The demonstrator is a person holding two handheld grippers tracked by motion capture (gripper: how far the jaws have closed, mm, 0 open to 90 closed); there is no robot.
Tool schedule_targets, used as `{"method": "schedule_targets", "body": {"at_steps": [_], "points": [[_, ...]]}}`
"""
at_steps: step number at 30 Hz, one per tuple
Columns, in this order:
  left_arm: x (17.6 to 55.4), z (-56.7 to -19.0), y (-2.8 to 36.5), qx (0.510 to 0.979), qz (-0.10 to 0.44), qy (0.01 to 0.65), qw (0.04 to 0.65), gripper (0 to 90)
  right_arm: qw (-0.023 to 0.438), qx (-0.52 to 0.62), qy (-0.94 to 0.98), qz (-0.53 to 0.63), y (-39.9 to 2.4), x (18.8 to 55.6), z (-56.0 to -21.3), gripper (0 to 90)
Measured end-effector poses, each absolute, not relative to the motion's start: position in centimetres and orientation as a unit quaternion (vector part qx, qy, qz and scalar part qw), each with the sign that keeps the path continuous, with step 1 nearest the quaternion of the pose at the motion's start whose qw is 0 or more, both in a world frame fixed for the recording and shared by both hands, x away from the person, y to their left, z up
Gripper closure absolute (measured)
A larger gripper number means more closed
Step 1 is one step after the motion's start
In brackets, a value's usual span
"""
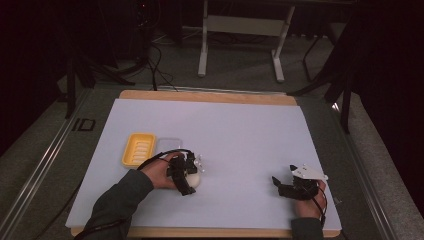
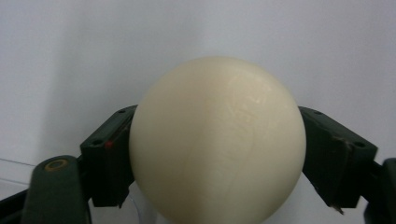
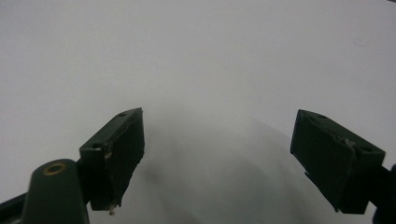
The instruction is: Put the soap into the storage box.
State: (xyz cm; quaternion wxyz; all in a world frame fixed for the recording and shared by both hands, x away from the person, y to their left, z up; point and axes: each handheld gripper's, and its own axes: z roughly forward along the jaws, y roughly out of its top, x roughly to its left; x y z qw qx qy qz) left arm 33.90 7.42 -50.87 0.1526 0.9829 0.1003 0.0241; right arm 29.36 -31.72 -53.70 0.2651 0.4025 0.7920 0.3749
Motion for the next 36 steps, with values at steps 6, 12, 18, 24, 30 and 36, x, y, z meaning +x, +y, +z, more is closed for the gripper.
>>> {"method": "schedule_targets", "body": {"at_steps": [6,12,18,24,30,36], "points": [[33.99,-50.80,7.19,0.985,0.022,0.097,0.142,21.6,0.265,0.402,0.792,0.375,-31.73,29.37,-53.70,17.5],[34.24,-50.66,7.00,0.987,0.018,0.093,0.127,23.8,0.265,0.402,0.792,0.375,-31.72,29.36,-53.71,17.5],[34.31,-50.54,6.57,0.990,0.016,0.092,0.110,25.0,0.265,0.403,0.792,0.375,-31.73,29.36,-53.70,17.5],[34.37,-50.47,6.50,0.990,0.015,0.087,0.106,25.3,0.265,0.402,0.792,0.375,-31.74,29.36,-53.70,17.5],[34.34,-50.47,6.51,0.990,0.016,0.086,0.106,25.4,0.265,0.402,0.792,0.375,-31.75,29.36,-53.70,17.5],[34.31,-50.43,6.49,0.991,0.017,0.085,0.103,25.4,0.266,0.402,0.792,0.376,-31.76,29.35,-53.69,17.5]]}}
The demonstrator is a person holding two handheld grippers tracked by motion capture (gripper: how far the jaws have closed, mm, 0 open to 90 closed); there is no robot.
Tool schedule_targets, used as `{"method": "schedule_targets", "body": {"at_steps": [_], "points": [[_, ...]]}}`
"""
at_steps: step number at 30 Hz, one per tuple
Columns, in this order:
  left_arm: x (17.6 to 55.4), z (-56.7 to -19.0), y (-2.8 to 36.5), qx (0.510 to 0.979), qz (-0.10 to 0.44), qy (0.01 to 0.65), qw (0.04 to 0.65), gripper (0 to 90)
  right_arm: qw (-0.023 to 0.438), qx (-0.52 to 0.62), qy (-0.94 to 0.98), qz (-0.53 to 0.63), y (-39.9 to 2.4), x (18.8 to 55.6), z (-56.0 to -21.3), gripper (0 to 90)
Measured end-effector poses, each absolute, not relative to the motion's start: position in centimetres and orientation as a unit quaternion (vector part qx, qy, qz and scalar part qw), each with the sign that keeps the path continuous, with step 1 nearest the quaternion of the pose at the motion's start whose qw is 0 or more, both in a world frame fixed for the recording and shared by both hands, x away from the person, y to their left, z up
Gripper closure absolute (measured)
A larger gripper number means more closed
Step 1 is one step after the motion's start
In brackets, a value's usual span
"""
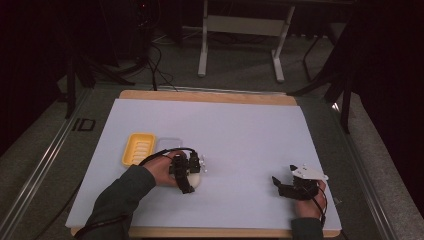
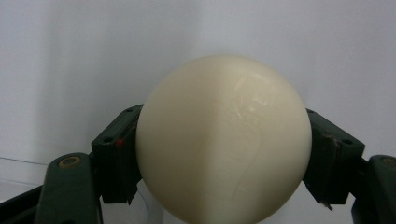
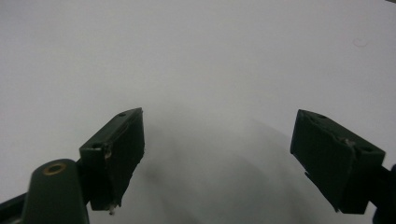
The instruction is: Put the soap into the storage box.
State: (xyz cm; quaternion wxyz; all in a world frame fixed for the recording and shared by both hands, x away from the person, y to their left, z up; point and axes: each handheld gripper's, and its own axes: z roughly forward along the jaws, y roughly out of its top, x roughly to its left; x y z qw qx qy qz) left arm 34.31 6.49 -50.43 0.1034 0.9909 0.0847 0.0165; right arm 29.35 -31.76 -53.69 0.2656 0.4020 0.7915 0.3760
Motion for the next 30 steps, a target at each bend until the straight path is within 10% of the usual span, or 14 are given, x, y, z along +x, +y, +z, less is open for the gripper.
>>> {"method": "schedule_targets", "body": {"at_steps": [30], "points": [[34.4,-48.8,8.0,0.988,0.026,0.100,0.111,25.4,0.266,0.402,0.791,0.376,-31.8,29.3,-53.7,17.5]]}}
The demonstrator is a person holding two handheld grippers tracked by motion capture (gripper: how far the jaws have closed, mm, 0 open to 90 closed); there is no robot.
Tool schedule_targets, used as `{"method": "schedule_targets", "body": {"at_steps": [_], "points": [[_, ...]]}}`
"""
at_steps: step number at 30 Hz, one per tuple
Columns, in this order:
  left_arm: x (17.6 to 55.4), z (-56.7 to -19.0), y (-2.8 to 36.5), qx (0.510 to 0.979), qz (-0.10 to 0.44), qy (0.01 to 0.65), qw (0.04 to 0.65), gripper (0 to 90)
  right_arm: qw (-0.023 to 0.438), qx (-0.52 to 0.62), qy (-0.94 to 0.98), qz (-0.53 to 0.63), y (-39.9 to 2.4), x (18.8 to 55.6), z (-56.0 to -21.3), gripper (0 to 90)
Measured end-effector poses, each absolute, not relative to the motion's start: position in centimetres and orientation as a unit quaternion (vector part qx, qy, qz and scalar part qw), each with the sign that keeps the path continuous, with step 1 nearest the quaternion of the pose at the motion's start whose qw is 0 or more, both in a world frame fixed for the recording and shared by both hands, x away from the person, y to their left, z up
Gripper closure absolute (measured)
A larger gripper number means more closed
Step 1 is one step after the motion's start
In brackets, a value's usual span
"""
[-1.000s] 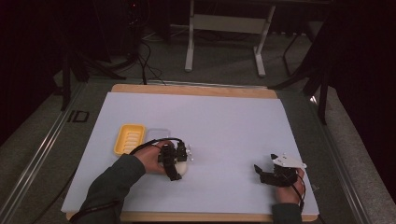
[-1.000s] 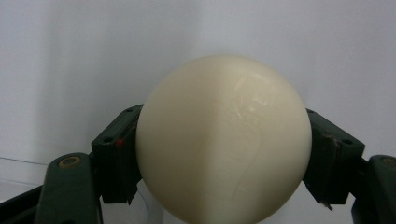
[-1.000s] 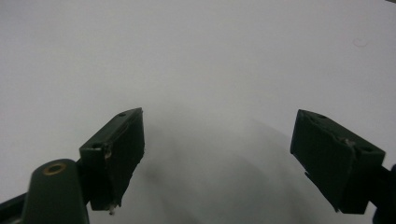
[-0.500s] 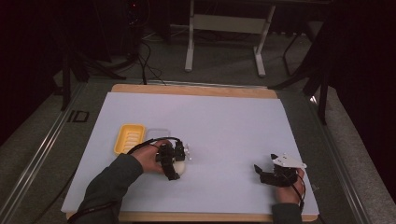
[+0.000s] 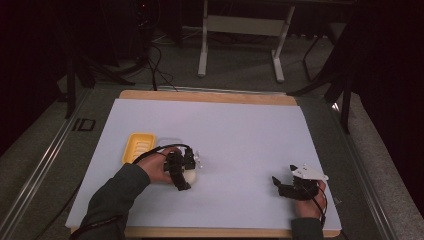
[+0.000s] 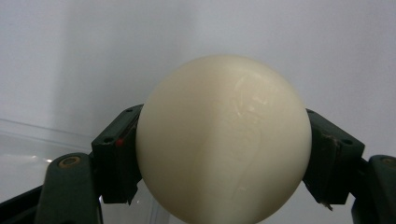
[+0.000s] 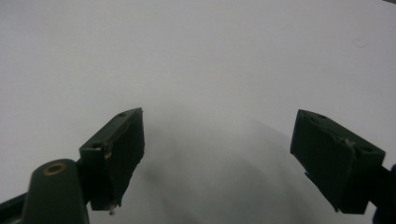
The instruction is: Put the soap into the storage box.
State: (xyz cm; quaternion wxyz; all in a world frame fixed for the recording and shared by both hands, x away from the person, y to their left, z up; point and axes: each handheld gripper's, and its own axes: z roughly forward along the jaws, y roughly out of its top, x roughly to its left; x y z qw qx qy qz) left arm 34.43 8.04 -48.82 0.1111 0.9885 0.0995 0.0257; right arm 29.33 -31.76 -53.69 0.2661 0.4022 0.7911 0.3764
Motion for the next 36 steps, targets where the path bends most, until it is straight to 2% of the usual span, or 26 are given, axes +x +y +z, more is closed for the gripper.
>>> {"method": "schedule_targets", "body": {"at_steps": [36], "points": [[35.6,-46.0,11.2,0.976,0.053,0.148,0.150,25.5,0.268,0.402,0.790,0.377,-31.8,29.3,-53.7,17.5]]}}
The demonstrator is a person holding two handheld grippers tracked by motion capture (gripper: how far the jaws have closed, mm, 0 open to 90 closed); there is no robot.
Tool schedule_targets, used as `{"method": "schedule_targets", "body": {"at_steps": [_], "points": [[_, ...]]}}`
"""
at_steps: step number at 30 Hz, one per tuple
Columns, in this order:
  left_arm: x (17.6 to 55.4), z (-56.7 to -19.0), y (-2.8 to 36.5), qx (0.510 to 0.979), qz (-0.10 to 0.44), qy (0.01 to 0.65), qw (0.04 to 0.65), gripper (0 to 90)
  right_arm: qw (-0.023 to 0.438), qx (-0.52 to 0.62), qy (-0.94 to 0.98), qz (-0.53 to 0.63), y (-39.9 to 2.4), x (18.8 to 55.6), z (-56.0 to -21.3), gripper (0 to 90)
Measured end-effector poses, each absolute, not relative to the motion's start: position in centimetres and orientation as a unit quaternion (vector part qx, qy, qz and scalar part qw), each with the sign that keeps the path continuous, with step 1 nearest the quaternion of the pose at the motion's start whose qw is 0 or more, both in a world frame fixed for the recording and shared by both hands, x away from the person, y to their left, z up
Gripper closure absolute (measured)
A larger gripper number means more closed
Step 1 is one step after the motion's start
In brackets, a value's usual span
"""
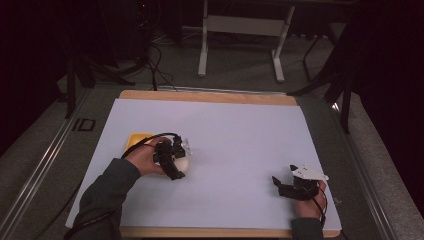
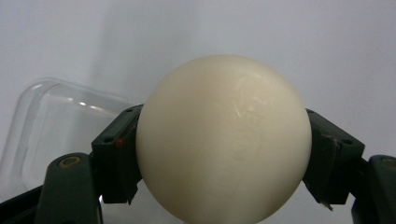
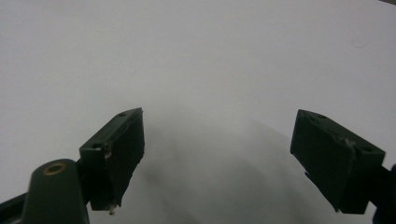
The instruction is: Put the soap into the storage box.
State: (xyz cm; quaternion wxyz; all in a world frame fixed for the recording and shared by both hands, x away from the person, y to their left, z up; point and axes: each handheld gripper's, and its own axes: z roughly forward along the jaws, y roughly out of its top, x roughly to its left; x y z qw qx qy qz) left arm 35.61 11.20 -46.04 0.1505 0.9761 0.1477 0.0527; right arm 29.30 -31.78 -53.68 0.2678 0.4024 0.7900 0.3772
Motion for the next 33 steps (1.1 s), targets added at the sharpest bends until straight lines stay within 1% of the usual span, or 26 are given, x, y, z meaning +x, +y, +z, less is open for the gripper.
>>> {"method": "schedule_targets", "body": {"at_steps": [10,24,33], "points": [[36.0,-45.4,12.4,0.971,0.055,0.167,0.163,25.4,0.268,0.403,0.789,0.378,-31.8,29.3,-53.7,17.5],[37.0,-45.5,14.7,0.964,0.059,0.204,0.158,25.4,0.269,0.402,0.789,0.378,-31.8,29.3,-53.7,17.5],[37.2,-45.6,15.6,0.958,0.075,0.227,0.159,25.4,0.269,0.402,0.789,0.377,-31.8,29.3,-53.7,17.5]]}}
